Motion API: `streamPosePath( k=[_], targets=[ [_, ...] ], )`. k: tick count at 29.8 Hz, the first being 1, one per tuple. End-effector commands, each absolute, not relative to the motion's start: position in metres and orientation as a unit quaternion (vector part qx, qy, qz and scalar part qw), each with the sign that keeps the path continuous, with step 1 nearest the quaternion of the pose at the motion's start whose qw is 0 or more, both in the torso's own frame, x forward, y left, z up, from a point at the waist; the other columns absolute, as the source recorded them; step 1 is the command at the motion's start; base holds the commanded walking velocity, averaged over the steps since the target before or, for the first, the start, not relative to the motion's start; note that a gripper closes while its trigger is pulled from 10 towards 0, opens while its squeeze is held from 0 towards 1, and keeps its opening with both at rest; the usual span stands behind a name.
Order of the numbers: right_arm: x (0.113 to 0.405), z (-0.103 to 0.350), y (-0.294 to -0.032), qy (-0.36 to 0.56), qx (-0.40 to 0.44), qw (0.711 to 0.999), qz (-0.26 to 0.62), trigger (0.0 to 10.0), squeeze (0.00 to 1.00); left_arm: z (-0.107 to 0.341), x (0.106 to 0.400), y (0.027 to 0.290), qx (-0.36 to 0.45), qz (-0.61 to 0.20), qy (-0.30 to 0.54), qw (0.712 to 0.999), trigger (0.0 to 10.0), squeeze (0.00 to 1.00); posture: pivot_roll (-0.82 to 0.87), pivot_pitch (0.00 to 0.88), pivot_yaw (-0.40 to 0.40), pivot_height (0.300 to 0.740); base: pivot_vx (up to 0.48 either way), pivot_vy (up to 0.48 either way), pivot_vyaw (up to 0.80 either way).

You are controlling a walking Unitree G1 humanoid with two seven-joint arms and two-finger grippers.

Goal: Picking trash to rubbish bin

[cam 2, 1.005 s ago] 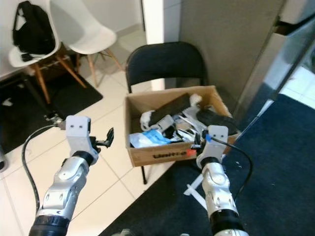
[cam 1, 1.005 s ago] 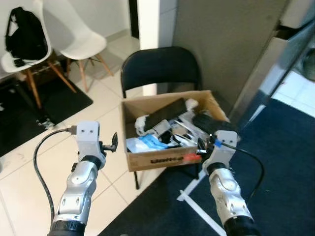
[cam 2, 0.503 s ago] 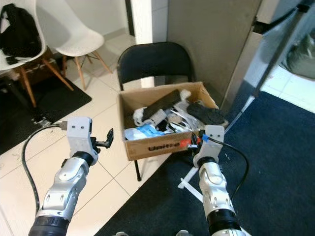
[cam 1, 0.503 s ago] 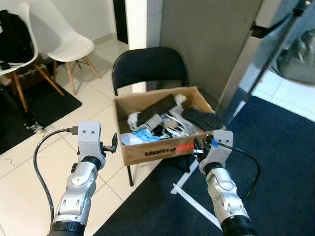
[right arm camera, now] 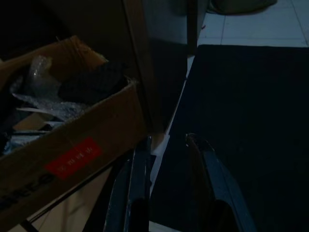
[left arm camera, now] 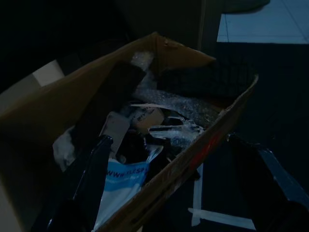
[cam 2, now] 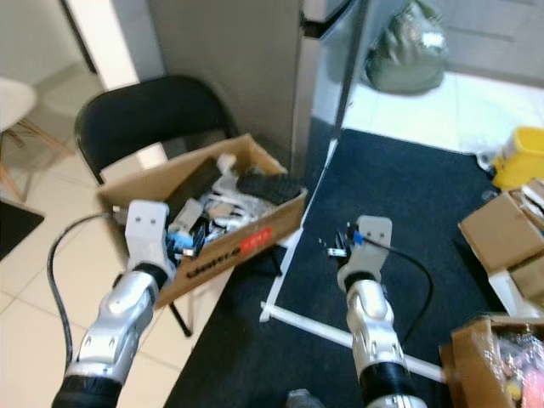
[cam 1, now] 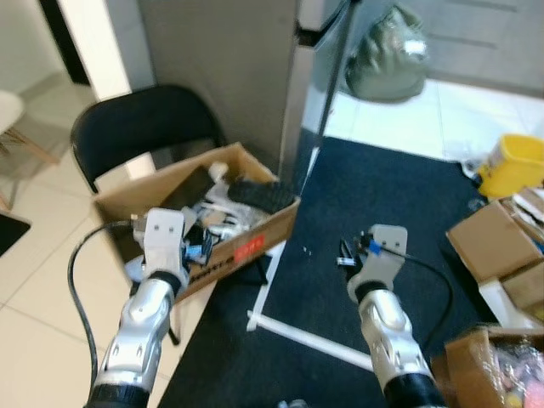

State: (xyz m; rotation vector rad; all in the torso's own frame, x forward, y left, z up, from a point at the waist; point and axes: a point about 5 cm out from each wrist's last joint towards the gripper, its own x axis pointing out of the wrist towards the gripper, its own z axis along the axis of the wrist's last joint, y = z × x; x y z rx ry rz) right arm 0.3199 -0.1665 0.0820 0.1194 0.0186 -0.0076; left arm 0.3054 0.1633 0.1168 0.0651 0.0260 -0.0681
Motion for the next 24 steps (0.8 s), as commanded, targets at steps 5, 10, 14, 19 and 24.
streamPosePath(
  k=[5,10,14,19,24],
  targets=[
    [0.3166,0.0747,-0.1722,0.027,0.058,0.998,-0.021,10.0,0.00,0.1113,0.3050,0.1671,0.045,-0.035,0.023,0.998,10.0,0.00,0.04,0.101,0.040,0.740,0.000,0.000,-0.80],
    [0.3161,0.0740,-0.1728,0.028,0.058,0.998,-0.022,10.0,0.00,0.1109,0.3047,0.1672,0.046,-0.036,0.024,0.998,10.0,0.00,0.04,0.103,0.044,0.740,0.000,0.000,-0.80],
    [0.3145,0.0717,-0.1731,0.031,0.055,0.998,-0.024,10.0,0.00,0.1103,0.3049,0.1671,0.047,-0.036,0.025,0.998,10.0,0.00,0.04,0.107,0.044,0.740,0.000,0.000,-0.80],
    [0.3129,0.0681,-0.1737,0.043,0.062,0.997,-0.030,10.0,0.00,0.1096,0.3052,0.1679,0.047,-0.034,0.026,0.998,10.0,0.00,0.04,0.108,0.046,0.740,0.000,0.000,-0.80],
    [0.3114,0.0669,-0.1757,0.044,0.057,0.997,-0.033,10.0,0.00,0.1096,0.3063,0.1669,0.047,-0.034,0.027,0.998,10.0,0.00,0.04,0.109,0.048,0.740,0.000,0.000,-0.80]
  ],
)
